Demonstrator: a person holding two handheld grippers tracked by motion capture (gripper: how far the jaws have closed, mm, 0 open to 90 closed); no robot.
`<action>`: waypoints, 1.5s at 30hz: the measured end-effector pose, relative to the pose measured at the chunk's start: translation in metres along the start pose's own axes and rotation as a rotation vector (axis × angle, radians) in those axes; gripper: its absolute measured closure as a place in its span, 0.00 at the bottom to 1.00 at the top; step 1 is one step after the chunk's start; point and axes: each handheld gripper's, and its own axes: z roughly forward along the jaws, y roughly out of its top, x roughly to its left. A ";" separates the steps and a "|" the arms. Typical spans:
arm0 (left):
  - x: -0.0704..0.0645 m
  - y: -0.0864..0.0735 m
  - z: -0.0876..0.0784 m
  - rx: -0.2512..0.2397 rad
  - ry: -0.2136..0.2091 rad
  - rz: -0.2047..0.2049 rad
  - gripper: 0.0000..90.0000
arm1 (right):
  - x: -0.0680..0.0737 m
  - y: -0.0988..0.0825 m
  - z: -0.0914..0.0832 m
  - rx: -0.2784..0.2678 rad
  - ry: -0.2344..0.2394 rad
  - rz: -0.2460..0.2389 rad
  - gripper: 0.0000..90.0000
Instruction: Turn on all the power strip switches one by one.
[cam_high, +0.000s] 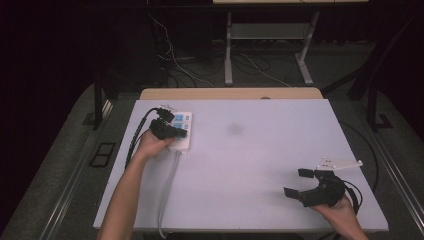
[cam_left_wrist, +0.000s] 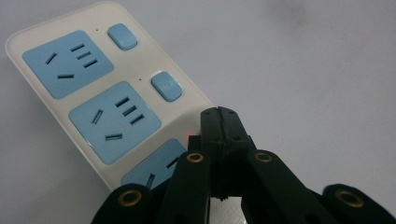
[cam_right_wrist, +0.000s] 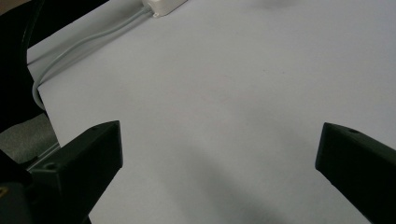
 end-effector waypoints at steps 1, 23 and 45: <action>0.000 0.000 0.000 0.002 0.000 0.002 1.00 | 0.000 0.000 -0.001 0.000 -0.001 0.002 0.01; -0.002 0.002 -0.002 0.004 0.018 0.016 0.99 | -0.003 -0.002 -0.004 -0.010 -0.011 0.014 0.01; -0.001 0.008 -0.012 -0.006 0.025 0.029 0.99 | -0.005 -0.002 -0.004 -0.013 -0.017 0.015 0.01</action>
